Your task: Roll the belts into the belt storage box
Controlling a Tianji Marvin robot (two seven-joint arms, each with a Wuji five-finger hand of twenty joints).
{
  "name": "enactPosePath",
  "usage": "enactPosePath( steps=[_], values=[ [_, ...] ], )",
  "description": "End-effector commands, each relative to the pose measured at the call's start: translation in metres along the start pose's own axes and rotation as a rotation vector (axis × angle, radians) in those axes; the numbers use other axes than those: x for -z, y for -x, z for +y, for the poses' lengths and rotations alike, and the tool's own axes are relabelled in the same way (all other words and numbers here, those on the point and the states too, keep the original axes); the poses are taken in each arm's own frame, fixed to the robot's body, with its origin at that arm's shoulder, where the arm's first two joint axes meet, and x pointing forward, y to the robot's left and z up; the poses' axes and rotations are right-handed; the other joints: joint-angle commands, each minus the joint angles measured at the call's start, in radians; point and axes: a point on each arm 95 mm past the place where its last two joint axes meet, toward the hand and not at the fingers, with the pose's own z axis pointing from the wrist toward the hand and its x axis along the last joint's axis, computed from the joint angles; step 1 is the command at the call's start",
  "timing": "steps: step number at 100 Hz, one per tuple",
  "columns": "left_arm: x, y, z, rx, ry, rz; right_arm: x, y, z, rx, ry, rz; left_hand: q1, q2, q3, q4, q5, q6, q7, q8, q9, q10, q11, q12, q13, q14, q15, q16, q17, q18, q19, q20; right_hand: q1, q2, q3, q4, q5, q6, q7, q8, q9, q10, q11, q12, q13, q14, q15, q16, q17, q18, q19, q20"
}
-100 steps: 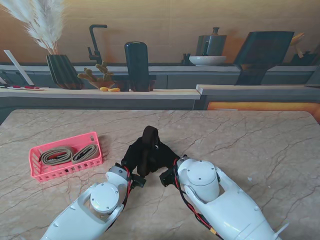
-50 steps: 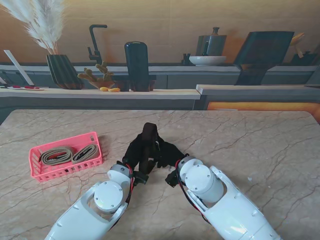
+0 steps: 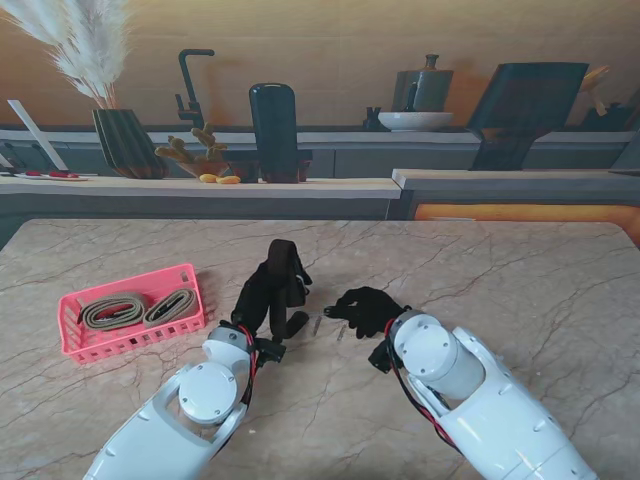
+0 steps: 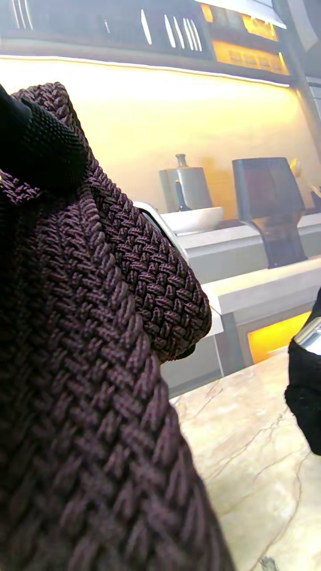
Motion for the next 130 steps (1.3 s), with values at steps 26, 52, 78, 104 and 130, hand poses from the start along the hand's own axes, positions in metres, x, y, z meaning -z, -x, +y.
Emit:
enactPosePath(
  steps=[26,52,78,104,130],
  values=[
    [0.001,0.000,0.000,0.003,0.032,-0.028,0.022,0.003,0.022,0.139,0.190,0.209,0.059,0.266,0.051,0.003,0.047,-0.045,0.209,0.061,0.077,0.006,0.058,0.013,0.058,-0.016,0.056,0.027,0.014,-0.014,0.053,0.007,0.031,-0.067,0.099,-0.010,-0.089,-0.079,-0.001,0.033,-0.055,-0.053,-0.036,-0.015,-0.043,-0.051,-0.057,-0.011,-0.065,-0.042,-0.078,-0.021],
    [0.005,0.001,0.003,0.063,0.153,-0.114,0.034,-0.007,0.047,0.564,0.402,0.535,0.050,0.266,0.072,0.029,0.098,0.007,0.217,0.012,0.118,0.055,0.194,-0.025,0.114,0.035,0.153,0.042,0.044,0.018,0.163,0.052,0.093,-0.158,0.296,-0.038,-0.251,-0.382,0.217,-0.013,-0.126,-0.158,-0.086,-0.060,-0.067,-0.154,-0.186,-0.086,-0.046,-0.080,-0.176,-0.040],
    [0.009,-0.001,0.003,0.193,0.236,-0.251,0.030,-0.019,0.052,0.736,0.448,0.688,0.041,0.266,0.096,0.030,0.139,0.054,0.202,-0.008,0.149,0.090,0.248,-0.053,0.154,0.071,0.207,0.035,0.061,0.051,0.224,0.080,0.104,-0.167,0.348,-0.046,-0.551,-0.524,0.260,-0.167,-0.315,-0.172,-0.150,-0.120,-0.231,-0.170,-0.347,-0.191,-0.154,-0.107,-0.260,-0.077],
    [0.014,-0.004,0.004,0.297,0.298,-0.351,0.013,-0.031,0.048,0.843,0.459,0.771,0.051,0.266,0.099,0.038,0.150,0.088,0.195,-0.010,0.155,0.114,0.265,-0.069,0.163,0.091,0.224,0.026,0.059,0.073,0.242,0.090,0.104,-0.170,0.348,-0.052,-0.573,-0.509,-0.001,-0.387,-0.480,-0.158,-0.157,-0.161,-0.340,-0.163,-0.395,-0.248,-0.235,-0.128,-0.291,-0.105],
    [0.017,-0.004,0.012,0.376,0.364,-0.429,-0.001,-0.042,0.047,0.961,0.427,0.861,0.062,0.266,0.099,0.043,0.153,0.112,0.192,-0.006,0.154,0.126,0.276,-0.078,0.163,0.105,0.235,0.019,0.055,0.087,0.251,0.098,0.113,-0.174,0.375,-0.053,-0.566,-0.517,0.031,-0.316,-0.559,-0.145,-0.114,-0.161,-0.389,-0.156,-0.360,-0.252,-0.275,-0.135,-0.264,-0.115]
  ],
)
